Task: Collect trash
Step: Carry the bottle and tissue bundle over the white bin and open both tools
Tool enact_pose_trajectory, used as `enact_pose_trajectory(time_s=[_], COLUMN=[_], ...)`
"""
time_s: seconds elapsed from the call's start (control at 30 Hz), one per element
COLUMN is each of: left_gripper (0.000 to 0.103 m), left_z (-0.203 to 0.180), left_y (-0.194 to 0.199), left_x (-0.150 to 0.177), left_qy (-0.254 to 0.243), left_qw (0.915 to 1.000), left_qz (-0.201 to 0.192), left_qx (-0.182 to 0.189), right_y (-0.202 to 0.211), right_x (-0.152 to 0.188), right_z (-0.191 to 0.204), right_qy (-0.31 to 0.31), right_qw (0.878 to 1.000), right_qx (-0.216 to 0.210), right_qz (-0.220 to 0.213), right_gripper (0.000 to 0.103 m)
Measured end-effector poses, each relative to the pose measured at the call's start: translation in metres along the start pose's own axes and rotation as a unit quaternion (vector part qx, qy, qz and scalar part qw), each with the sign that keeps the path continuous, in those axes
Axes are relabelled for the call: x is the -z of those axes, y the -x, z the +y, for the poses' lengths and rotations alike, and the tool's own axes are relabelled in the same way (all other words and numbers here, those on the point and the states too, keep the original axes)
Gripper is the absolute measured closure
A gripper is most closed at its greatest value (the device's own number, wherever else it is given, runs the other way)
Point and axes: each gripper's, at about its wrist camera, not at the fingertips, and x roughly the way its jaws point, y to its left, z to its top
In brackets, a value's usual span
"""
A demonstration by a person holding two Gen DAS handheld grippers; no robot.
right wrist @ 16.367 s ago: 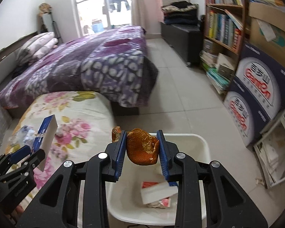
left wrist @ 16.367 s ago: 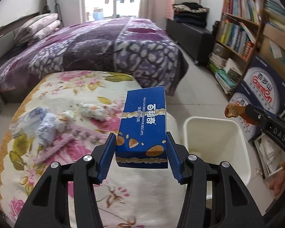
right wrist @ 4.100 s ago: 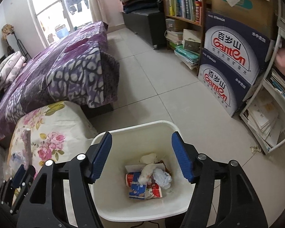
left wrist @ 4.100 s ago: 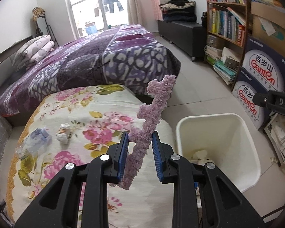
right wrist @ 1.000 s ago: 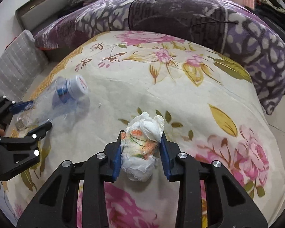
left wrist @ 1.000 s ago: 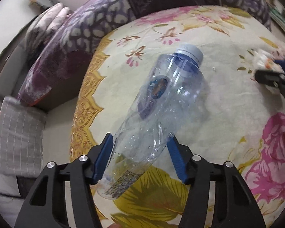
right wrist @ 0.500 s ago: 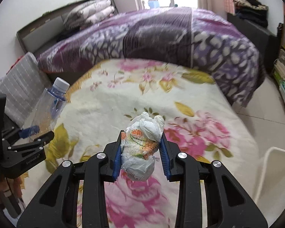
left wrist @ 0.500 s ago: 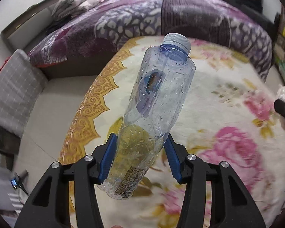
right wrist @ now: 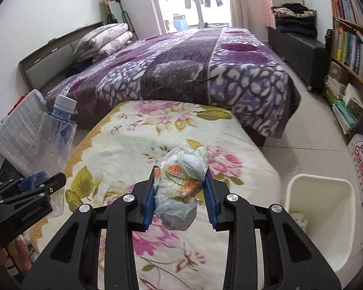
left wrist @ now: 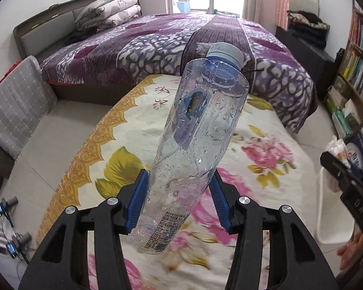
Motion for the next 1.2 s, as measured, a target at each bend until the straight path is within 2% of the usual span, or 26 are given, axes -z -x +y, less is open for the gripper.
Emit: enact_pose_trajectory(time_s=[0.17, 0.3, 0.57, 0.77, 1.2], left_gripper=[0.052, 0.052, 0.052, 0.052, 0.052], left_z=[-0.029, -0.056, -0.097, -0.125, -0.178], left_y=[0.006, 0.006, -0.004, 0.003, 0.006], left_x=[0.009, 0.018, 0.031, 0.028, 0.038], left_qy=[0.033, 0.033, 0.015, 0.001, -0.049], left_qw=[0.9993, 0.9989, 0.9984, 0.9971, 0.9941], left_qz=[-0.009, -0.029, -0.051, -0.065, -0.061], left_qx=[0.013, 0.018, 0.018, 0.039, 0.075], right_y=[0.009, 0.013, 0.020, 0.031, 0.053], right_x=[0.008, 0.016, 0.021, 0.020, 0.024], right_z=[-0.029, -0.059, -0.103, -0.127, -0.181], right_qy=[-0.013, -0.027, -0.057, -0.075, -0.117], right_qw=[1.000, 0.998, 0.995, 0.992, 0.983], right_qx=[0.023, 0.051, 0.084, 0.099, 0.138], right_qz=[-0.002, -0.006, -0.012, -0.026, -0.023], right_gripper=[0.070, 0.070, 0.070, 0.070, 0.070])
